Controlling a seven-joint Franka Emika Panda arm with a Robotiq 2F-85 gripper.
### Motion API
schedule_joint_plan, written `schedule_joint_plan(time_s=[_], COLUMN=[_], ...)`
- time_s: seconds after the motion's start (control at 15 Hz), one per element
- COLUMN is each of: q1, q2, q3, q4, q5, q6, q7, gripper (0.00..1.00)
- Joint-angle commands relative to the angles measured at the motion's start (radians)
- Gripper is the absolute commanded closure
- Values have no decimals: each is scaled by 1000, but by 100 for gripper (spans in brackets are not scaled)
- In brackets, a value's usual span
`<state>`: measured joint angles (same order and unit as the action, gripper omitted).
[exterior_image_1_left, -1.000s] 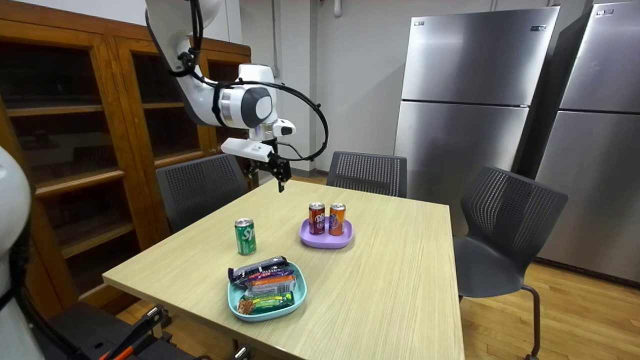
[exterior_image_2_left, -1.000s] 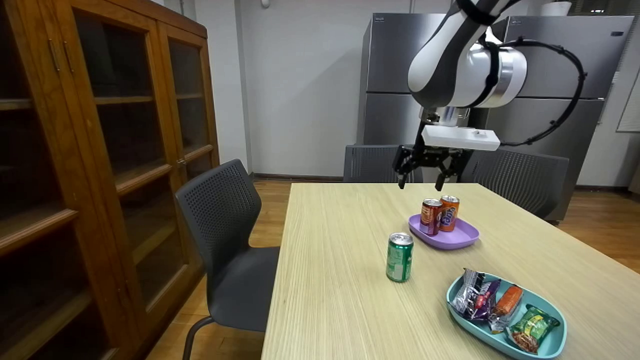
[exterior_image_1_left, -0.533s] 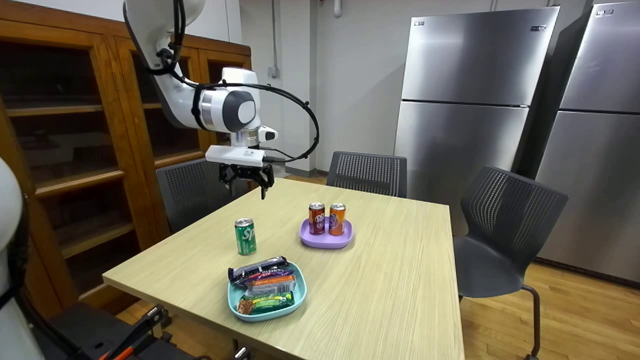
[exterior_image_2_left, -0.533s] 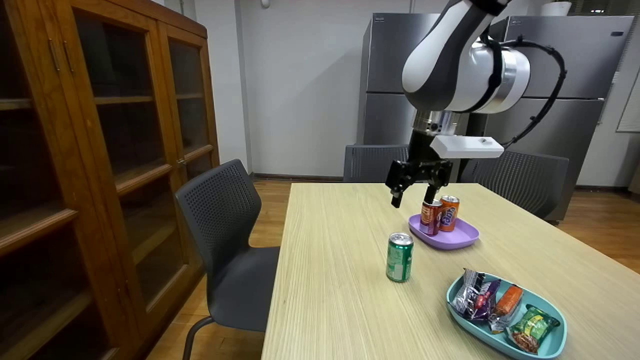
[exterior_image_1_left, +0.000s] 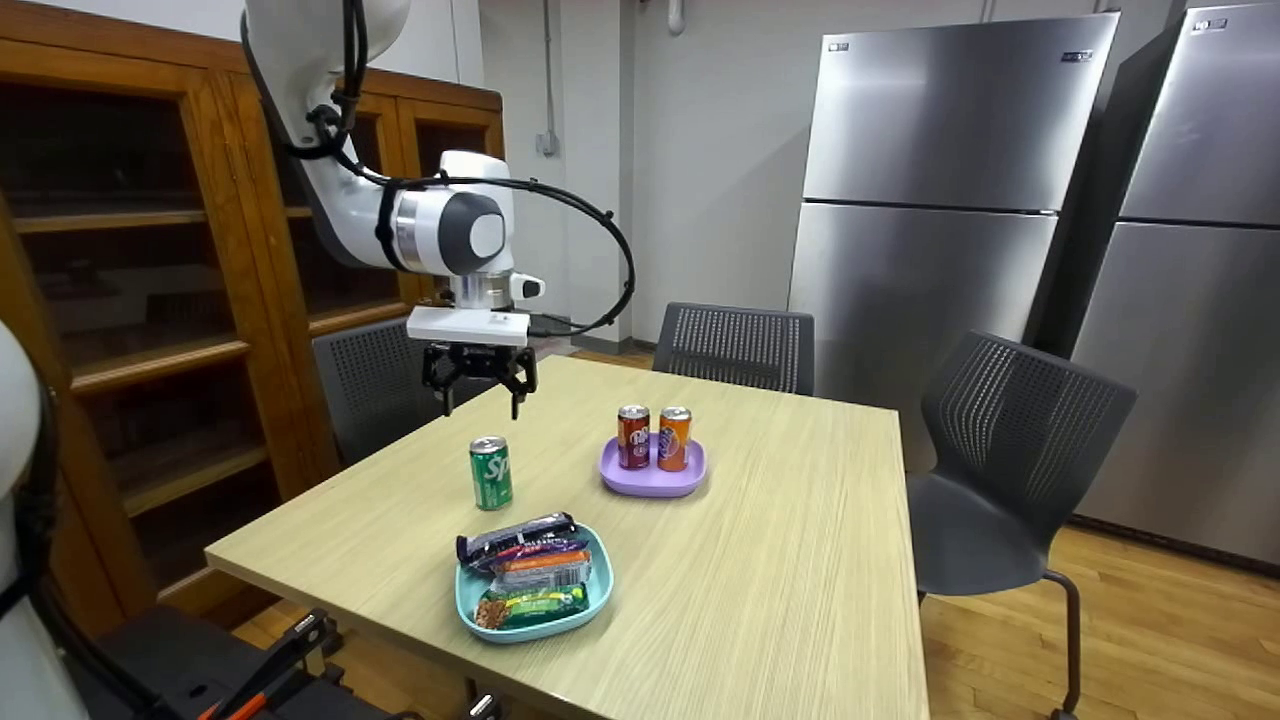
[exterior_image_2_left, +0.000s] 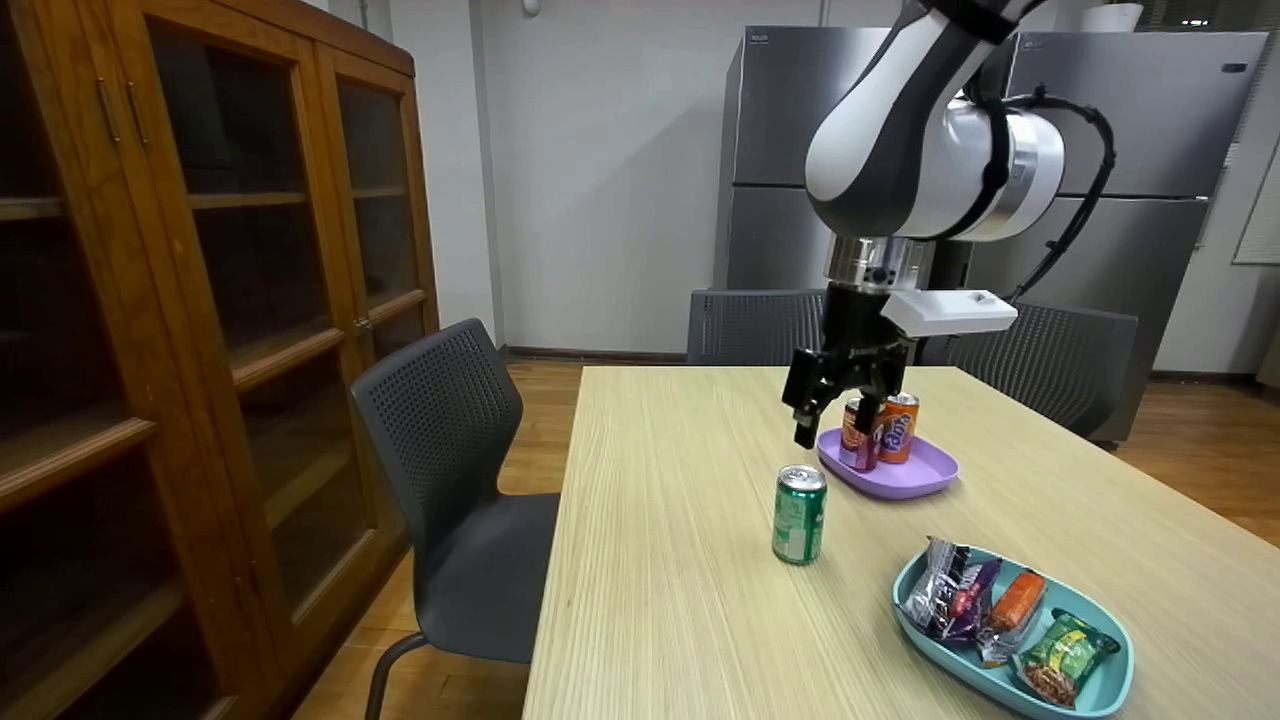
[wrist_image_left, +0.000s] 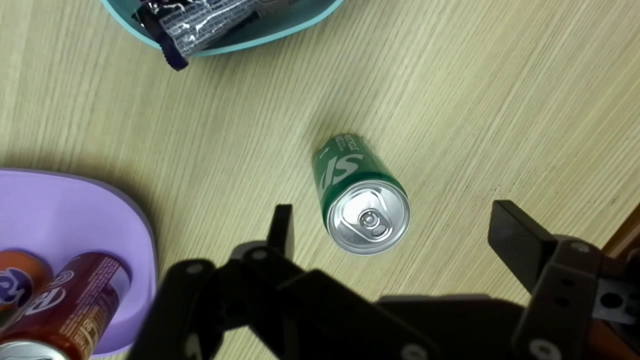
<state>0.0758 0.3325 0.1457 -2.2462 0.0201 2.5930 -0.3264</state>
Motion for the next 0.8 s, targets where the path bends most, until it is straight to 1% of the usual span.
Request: schedule_joint_plan(time_s=[0.0, 0.33, 0.73], q1=[-7, -22, -19], q2=[1, 19, 66], q3=[6, 19, 21], q4=[-1, -4, 10], q5=[-13, 5, -7], q6=[17, 69, 80], q7=[10, -17, -17], gripper=[0, 0, 0])
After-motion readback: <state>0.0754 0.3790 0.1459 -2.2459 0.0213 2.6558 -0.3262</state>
